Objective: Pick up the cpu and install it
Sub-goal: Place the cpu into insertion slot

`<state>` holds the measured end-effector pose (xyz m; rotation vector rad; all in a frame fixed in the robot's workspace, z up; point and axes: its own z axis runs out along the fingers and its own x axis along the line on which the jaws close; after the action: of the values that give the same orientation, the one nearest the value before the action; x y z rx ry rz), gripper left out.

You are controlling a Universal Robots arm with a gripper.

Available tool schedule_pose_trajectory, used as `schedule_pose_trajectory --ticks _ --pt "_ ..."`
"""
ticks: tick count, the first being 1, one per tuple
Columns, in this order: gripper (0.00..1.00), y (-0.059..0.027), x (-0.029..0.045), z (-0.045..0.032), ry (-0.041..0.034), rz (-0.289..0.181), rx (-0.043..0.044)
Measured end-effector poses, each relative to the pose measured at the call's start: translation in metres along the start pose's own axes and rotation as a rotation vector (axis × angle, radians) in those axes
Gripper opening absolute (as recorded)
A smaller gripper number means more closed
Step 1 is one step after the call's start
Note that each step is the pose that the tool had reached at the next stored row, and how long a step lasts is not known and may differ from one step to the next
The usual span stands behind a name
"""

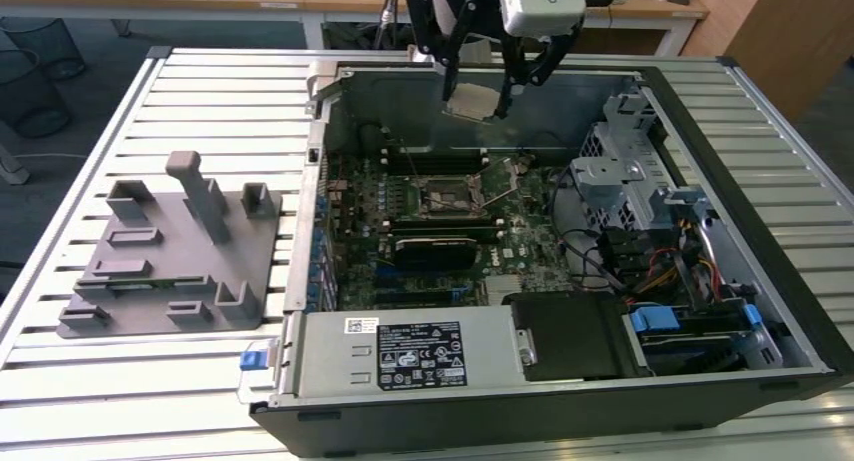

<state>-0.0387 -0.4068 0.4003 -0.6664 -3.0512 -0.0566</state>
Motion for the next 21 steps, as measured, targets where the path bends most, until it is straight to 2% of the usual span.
schedule_pose_trajectory --ticks 9,21 --pt "0.54 0.0 0.0 0.001 -0.0055 0.15 -0.0022" --pt "0.54 -0.0001 -0.0001 0.0028 -0.0141 0.373 -0.0048"
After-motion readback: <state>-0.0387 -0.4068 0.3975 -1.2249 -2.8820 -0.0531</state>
